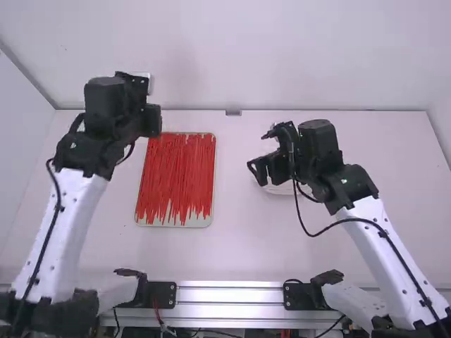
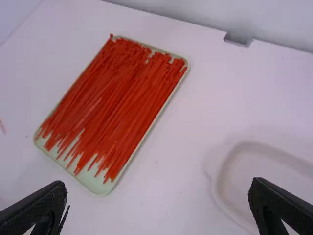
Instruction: Fasten the cable tie
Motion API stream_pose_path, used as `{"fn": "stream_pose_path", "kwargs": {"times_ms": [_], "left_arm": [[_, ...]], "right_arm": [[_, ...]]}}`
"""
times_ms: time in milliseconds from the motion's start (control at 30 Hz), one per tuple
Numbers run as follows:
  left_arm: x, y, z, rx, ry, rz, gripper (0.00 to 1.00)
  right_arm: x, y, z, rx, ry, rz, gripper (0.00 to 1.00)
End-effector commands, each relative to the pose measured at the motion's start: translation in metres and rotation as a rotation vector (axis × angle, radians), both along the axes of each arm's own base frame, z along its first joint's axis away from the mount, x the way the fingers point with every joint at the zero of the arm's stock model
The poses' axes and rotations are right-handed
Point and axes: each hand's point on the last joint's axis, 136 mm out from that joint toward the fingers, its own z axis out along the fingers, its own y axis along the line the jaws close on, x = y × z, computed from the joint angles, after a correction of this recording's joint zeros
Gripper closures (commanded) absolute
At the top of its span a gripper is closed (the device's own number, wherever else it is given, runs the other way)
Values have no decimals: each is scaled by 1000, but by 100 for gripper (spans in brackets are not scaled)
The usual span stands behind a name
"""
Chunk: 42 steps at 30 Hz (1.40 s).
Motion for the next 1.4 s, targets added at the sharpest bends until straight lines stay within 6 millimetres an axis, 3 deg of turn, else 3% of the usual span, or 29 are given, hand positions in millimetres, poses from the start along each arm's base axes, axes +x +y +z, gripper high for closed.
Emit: {"fn": "stream_pose_path", "kwargs": {"times_ms": [0, 167, 300, 500, 800, 967, 1100, 1367], "left_arm": [[-28, 8, 7, -31, -40, 44, 98], [-64, 10, -4, -112, -74, 66, 98], [-83, -8, -9, -231, -126, -13, 98], [-98, -38, 9, -406, -270, -179, 98], [-93, -75, 21, -545, -281, -349, 98], [-82, -107, 29, -639, -267, -455, 98], [-80, -130, 34, -670, -276, -522, 98], [-78, -145, 44, -710, -264, -536, 98]], "right_arm": [[-2, 7, 26, 28, -68, 25, 1], [-4, 21, 34, 47, -106, 63, 1], [-11, 36, 40, 78, -121, 122, 1], [-25, 63, 55, 158, -154, 243, 1], [-43, 91, 80, 248, -226, 374, 1], [-49, 103, 90, 271, -264, 411, 1], [-48, 102, 91, 277, -263, 404, 3], [-40, 95, 89, 282, -243, 361, 17]]}}
